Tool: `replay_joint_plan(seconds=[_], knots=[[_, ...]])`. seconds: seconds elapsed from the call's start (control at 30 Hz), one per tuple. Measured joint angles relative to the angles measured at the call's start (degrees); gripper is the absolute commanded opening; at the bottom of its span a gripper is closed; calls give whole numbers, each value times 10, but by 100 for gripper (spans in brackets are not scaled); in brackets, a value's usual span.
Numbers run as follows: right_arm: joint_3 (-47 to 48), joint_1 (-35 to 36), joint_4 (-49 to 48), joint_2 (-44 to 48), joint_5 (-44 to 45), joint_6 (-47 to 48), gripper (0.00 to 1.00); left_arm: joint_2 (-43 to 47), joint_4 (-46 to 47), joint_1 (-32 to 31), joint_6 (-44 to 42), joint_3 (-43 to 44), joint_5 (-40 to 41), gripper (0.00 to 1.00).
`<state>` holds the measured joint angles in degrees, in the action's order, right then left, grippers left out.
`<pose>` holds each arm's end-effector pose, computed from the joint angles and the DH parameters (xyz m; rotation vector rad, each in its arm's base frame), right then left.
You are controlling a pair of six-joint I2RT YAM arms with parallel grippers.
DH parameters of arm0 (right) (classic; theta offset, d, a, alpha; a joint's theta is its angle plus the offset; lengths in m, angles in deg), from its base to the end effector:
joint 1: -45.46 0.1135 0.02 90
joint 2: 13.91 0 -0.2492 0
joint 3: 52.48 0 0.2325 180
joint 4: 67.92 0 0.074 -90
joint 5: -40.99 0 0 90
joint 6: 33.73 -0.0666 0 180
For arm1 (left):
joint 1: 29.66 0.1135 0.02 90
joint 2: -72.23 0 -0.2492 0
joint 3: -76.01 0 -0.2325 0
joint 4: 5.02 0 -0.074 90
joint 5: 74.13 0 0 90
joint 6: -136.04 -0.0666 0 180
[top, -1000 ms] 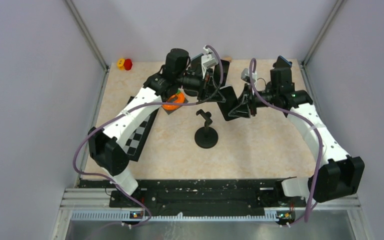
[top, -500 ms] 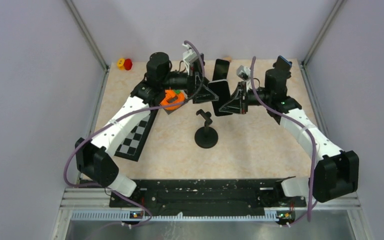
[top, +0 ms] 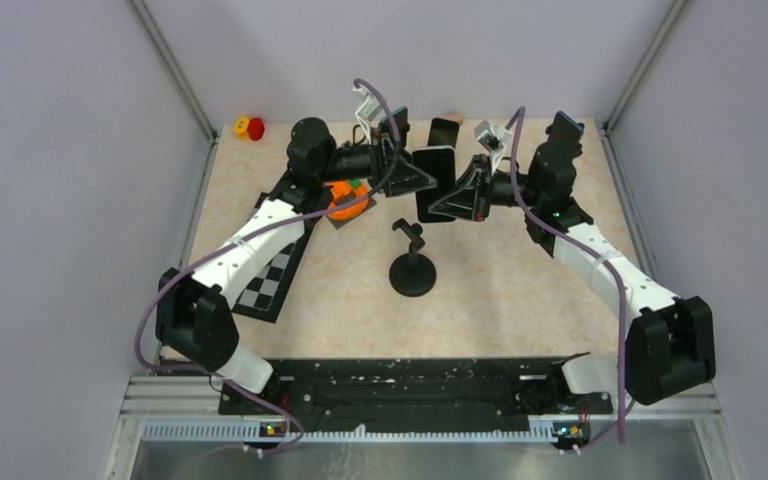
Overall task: Place the phone on the phone stand
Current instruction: Pick up the phone at the center of the board.
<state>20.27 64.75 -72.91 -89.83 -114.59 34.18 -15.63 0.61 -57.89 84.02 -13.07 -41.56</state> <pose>0.2565 0.1540 0.3456 -0.9338 1.4815 1.4107 0.2831 -0.2157 0.3915 0.8010 1.5283 -1.5927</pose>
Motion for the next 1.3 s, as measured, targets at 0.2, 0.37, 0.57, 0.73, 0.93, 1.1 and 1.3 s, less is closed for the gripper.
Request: replay_joint_plan(seconds=[0.2,0.37,0.57,0.73,0.93,1.1,1.3], knots=[[-10,2,-18,-4,0,-16,0,-8,57,0,42,0,-2,46],[-12,4,-21,-5,2,-20,0,-12,75,0,59,-2,-2,38],[-12,6,-29,-7,-1,-22,0,-18,84,-2,70,-2,-2,23],[-12,8,-30,-7,-5,-38,0,-25,102,-1,62,-3,-9,2],[-12,10,-10,-6,5,-16,57,-27,111,2,56,-7,-17,0],[-12,11,61,2,62,60,75,-24,97,20,59,-16,-27,0],[-13,12,129,32,118,139,77,20,30,59,17,-16,-33,0]])
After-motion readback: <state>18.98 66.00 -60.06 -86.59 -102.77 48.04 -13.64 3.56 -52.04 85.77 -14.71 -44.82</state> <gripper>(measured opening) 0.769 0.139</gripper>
